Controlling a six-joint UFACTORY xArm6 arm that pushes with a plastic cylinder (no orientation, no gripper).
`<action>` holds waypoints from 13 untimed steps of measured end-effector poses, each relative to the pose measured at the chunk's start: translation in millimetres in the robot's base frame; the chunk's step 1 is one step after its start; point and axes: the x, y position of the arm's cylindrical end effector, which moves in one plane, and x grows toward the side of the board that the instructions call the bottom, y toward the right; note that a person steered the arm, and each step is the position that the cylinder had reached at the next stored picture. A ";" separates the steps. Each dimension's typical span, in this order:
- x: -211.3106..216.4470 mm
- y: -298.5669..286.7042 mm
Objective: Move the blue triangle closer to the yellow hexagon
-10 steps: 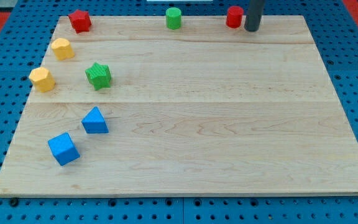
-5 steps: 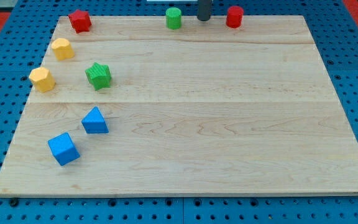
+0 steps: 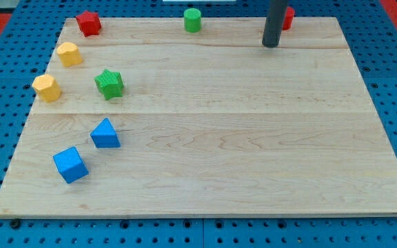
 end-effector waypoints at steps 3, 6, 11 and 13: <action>13.6 -0.8; 13.6 -119.4; 205.8 -271.2; 212.7 -351.4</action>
